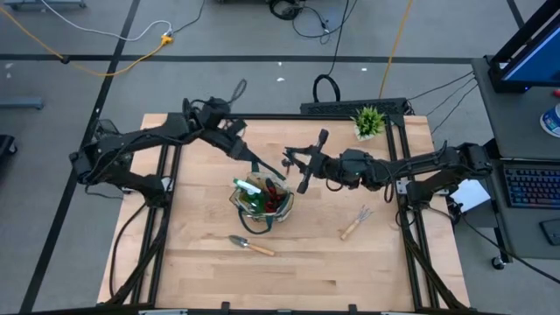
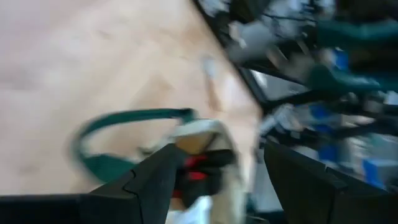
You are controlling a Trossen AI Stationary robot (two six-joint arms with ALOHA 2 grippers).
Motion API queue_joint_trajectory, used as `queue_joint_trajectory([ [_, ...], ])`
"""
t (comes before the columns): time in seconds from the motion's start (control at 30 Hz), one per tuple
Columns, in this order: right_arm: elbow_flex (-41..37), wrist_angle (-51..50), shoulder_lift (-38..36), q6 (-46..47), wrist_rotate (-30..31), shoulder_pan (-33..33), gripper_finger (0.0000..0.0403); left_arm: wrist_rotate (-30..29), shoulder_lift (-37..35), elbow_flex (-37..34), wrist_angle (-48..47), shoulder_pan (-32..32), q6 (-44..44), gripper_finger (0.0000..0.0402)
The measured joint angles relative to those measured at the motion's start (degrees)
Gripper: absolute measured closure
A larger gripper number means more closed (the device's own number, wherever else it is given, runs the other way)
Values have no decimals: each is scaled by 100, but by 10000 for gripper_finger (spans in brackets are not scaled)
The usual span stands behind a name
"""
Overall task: Pick & Place Garden tools in Gardening bag
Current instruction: Put the green shear scissors into the gardening bag
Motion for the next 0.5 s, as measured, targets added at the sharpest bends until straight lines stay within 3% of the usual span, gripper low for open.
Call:
queue_joint_trajectory([
  [0.2, 2, 43, 0, 1796, -1310, -145, 356, -721, -624, 0, -758, 253, 758, 151],
  [0.5, 2, 284, 54, 3304, -2768, -622, 356, -1468, -1460, -54, -1543, 509, 1447, 151],
])
